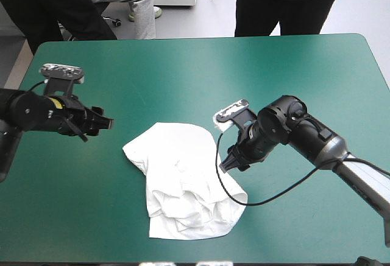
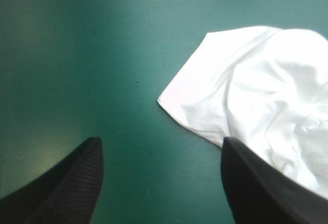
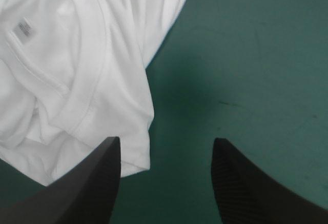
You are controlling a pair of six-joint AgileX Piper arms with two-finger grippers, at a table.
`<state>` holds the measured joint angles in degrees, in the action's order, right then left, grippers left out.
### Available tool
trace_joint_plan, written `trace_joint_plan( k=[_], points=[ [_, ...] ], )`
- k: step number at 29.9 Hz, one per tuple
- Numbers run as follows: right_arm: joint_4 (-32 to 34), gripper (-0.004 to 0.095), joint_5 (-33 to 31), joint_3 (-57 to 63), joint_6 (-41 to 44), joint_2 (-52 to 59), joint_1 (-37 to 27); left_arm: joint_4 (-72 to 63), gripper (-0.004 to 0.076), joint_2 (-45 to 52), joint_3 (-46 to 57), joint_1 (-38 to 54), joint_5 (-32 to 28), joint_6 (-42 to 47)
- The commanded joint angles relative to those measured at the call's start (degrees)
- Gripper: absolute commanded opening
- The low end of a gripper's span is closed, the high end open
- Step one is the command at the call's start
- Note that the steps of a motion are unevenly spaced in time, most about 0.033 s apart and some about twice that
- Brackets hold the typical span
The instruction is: Fold the cloth
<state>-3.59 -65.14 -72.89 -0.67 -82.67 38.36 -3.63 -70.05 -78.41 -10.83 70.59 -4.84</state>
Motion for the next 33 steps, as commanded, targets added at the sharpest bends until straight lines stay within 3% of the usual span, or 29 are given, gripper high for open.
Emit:
trace_joint_plan(
  k=[1,16,33],
  points=[
    [0.44,0.0495,3.35,3.24,2.65,4.89,-0.48,-0.85,0.047,-4.69,-1.29,-0.05,2.68,-0.49],
    [0.44,0.0495,5.39,4.87,5.63,6.07,-0.48,-2.7,0.0445,-23.14,-1.29,-0.05,-2.62,-1.73],
    [2.33,0.0495,5.53,4.87,7.9,6.07,-0.48,-2.62,0.0433,-29.36,2.18,-3.56,-8.74,-2.43]
  ],
)
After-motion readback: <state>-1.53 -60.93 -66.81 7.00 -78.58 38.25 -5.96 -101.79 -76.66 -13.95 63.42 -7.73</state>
